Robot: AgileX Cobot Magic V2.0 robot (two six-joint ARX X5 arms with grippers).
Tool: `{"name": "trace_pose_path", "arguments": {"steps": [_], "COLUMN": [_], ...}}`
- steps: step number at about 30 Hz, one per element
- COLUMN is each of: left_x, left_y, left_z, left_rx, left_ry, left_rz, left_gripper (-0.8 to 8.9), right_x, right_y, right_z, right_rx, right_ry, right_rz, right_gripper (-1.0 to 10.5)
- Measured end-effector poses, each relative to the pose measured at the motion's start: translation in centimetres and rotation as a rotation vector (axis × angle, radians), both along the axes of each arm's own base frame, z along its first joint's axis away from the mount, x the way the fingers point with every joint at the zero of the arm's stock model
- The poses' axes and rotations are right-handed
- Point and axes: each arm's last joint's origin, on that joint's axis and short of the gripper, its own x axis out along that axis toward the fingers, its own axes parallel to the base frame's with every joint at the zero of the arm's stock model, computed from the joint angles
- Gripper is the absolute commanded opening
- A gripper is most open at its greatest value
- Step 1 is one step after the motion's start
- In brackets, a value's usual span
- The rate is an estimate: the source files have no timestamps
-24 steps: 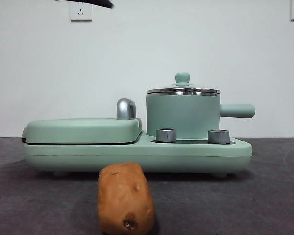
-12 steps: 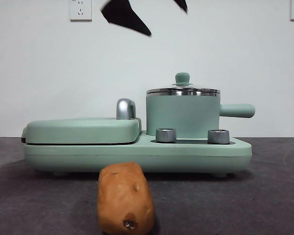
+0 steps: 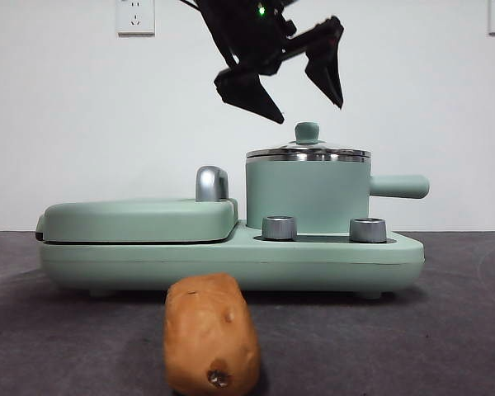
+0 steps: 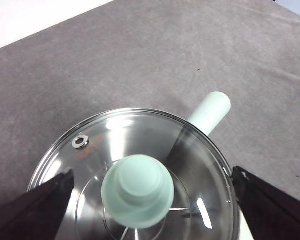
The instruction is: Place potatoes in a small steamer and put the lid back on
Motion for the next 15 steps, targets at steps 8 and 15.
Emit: {"name": "trace_pose_path", "arguments": {"steps": [8, 15], "left_x": [0.9, 1.0], "left_y": [-0.6, -0.8], "left_z": [-1.9, -2.2], "left_rx": [0.030, 0.033], "left_ry": [0.019, 0.017], "left_rz": [0.013, 0.011], "left_gripper": [4.90, 2.31], "right_x": [0.0, 0.0], "right_y": [0.0, 0.0], "right_z": [0.0, 0.0], "right_rx": [0.000, 0.001], "right_ry": [0.000, 0.001], "right_rz": [0.000, 0.000], "right_gripper": [4.9, 4.9]}}
